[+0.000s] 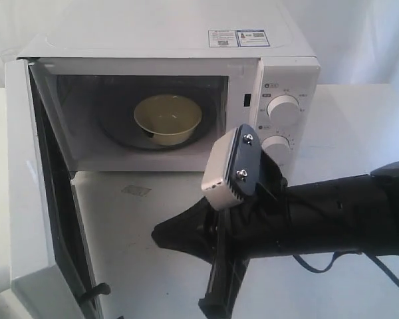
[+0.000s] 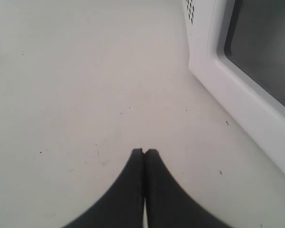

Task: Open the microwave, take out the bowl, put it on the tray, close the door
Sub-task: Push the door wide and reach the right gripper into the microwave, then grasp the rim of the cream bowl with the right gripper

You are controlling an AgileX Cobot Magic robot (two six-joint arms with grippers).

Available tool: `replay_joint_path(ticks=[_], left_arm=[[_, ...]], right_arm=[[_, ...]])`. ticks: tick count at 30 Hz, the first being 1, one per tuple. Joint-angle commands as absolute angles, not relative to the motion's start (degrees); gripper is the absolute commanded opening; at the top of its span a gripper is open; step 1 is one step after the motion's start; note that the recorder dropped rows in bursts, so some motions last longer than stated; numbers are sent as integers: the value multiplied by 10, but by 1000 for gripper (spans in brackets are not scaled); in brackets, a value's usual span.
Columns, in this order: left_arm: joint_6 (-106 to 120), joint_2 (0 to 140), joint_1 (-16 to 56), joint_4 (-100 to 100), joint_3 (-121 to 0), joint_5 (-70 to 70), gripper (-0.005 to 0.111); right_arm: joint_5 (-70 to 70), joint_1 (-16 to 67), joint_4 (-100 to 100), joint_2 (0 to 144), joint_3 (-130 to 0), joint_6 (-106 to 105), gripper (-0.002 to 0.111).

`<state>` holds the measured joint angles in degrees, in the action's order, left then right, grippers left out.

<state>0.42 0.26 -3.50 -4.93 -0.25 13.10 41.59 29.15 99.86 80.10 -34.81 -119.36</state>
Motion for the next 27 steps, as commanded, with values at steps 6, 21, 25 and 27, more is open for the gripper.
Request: replay_joint_path(ticks=[6,21,25,27], left_arm=[[5,0,-33,-51,0,133,0],[5,0,-33,-51,0,133,0],[5,0,-33,-51,0,133,0],[5,0,-33,-51,0,133,0]], right_arm=[[207,354,999,803,-411,-1221,4],[-115,426,718,968,-561,-1221,44],[-115,416,717,1026,-620,-1221,46],[-110,406,714,1047,-643,-1221,51]])
